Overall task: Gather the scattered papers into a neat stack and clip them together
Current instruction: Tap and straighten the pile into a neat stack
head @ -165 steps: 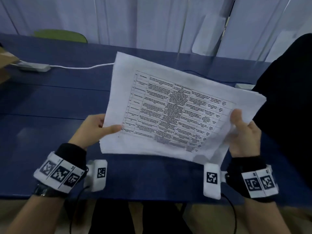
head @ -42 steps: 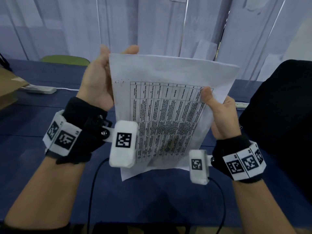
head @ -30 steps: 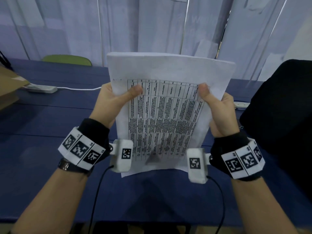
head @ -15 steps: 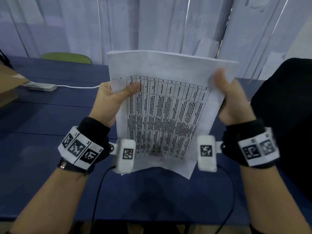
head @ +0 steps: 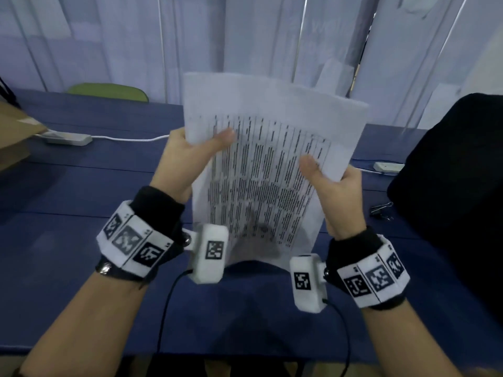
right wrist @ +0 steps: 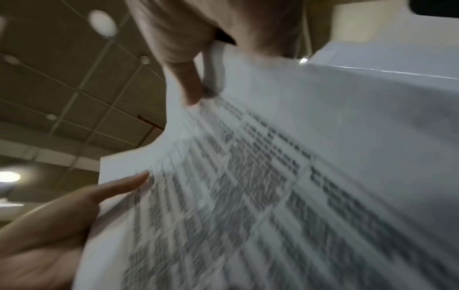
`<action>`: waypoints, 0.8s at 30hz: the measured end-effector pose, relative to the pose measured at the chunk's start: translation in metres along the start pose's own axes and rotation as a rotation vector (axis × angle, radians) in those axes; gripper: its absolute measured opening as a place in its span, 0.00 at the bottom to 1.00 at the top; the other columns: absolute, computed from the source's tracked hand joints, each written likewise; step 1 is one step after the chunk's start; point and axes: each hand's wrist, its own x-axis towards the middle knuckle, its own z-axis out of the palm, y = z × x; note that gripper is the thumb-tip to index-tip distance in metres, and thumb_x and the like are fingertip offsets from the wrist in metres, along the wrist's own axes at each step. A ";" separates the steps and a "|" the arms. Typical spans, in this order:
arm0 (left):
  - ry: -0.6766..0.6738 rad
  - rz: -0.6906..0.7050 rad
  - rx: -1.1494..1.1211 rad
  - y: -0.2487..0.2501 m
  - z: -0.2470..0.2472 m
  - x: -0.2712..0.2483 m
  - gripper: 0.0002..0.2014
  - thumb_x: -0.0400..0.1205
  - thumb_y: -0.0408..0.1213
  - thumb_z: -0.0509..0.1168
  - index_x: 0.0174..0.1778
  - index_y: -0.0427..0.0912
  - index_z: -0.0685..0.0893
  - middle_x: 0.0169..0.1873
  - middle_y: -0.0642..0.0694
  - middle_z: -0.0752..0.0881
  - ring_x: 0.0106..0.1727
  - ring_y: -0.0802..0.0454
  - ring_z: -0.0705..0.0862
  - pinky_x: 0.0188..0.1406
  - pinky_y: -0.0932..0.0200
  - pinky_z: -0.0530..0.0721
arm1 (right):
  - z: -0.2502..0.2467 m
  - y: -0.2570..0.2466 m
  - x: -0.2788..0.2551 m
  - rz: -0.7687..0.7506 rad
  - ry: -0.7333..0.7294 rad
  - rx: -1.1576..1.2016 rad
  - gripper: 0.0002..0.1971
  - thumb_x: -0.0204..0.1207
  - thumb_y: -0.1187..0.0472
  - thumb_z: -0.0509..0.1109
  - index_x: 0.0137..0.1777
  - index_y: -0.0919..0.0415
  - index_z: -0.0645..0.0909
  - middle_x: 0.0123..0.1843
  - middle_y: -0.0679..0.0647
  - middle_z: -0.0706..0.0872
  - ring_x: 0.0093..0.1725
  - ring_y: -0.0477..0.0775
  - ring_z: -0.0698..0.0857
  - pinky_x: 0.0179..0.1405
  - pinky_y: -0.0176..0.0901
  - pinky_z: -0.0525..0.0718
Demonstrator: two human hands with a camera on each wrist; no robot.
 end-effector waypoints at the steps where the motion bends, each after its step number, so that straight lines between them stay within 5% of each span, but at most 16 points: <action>1: -0.056 -0.044 -0.013 -0.003 -0.007 0.000 0.07 0.67 0.39 0.78 0.39 0.51 0.89 0.37 0.61 0.92 0.47 0.63 0.89 0.53 0.64 0.85 | -0.003 0.002 -0.001 0.028 -0.048 -0.016 0.10 0.71 0.68 0.72 0.39 0.49 0.85 0.32 0.35 0.90 0.39 0.32 0.87 0.42 0.27 0.84; 5: -0.101 -0.039 -0.029 -0.001 -0.026 0.004 0.14 0.53 0.49 0.76 0.33 0.52 0.92 0.35 0.59 0.93 0.40 0.64 0.91 0.39 0.67 0.88 | -0.012 0.006 0.000 0.068 -0.087 -0.021 0.12 0.67 0.71 0.75 0.43 0.51 0.85 0.35 0.38 0.91 0.43 0.38 0.89 0.46 0.32 0.86; 8: -0.066 -0.026 -0.074 0.003 -0.020 0.006 0.04 0.62 0.43 0.74 0.30 0.52 0.92 0.32 0.57 0.93 0.37 0.63 0.91 0.38 0.65 0.88 | -0.008 0.009 0.001 0.066 -0.077 0.014 0.11 0.64 0.68 0.76 0.38 0.50 0.87 0.35 0.38 0.92 0.42 0.38 0.89 0.45 0.32 0.86; 11: 0.027 0.006 -0.062 0.001 -0.010 0.006 0.14 0.76 0.31 0.69 0.27 0.51 0.92 0.29 0.59 0.92 0.36 0.65 0.90 0.40 0.67 0.88 | 0.000 0.011 0.004 0.038 -0.041 0.015 0.13 0.67 0.71 0.74 0.38 0.48 0.85 0.31 0.34 0.90 0.38 0.31 0.88 0.40 0.25 0.83; 16: 0.123 0.116 0.021 0.000 0.003 -0.001 0.06 0.77 0.33 0.70 0.40 0.49 0.88 0.31 0.64 0.90 0.43 0.63 0.89 0.51 0.65 0.86 | 0.007 0.013 0.007 -0.040 0.082 -0.126 0.13 0.67 0.64 0.77 0.29 0.45 0.83 0.25 0.29 0.86 0.31 0.28 0.85 0.34 0.24 0.82; 20: 0.110 0.194 0.193 0.001 0.000 -0.004 0.07 0.75 0.37 0.72 0.35 0.56 0.86 0.25 0.72 0.87 0.34 0.75 0.86 0.38 0.75 0.84 | -0.002 0.011 0.007 0.035 0.040 -0.018 0.09 0.68 0.67 0.75 0.36 0.50 0.83 0.29 0.34 0.89 0.35 0.31 0.87 0.40 0.26 0.84; 24: 0.096 0.147 0.134 0.002 -0.001 0.002 0.11 0.73 0.35 0.73 0.30 0.56 0.89 0.28 0.67 0.90 0.37 0.69 0.88 0.44 0.66 0.86 | 0.002 0.007 0.010 0.083 0.042 -0.019 0.07 0.66 0.65 0.77 0.40 0.54 0.84 0.31 0.38 0.90 0.38 0.34 0.88 0.44 0.30 0.86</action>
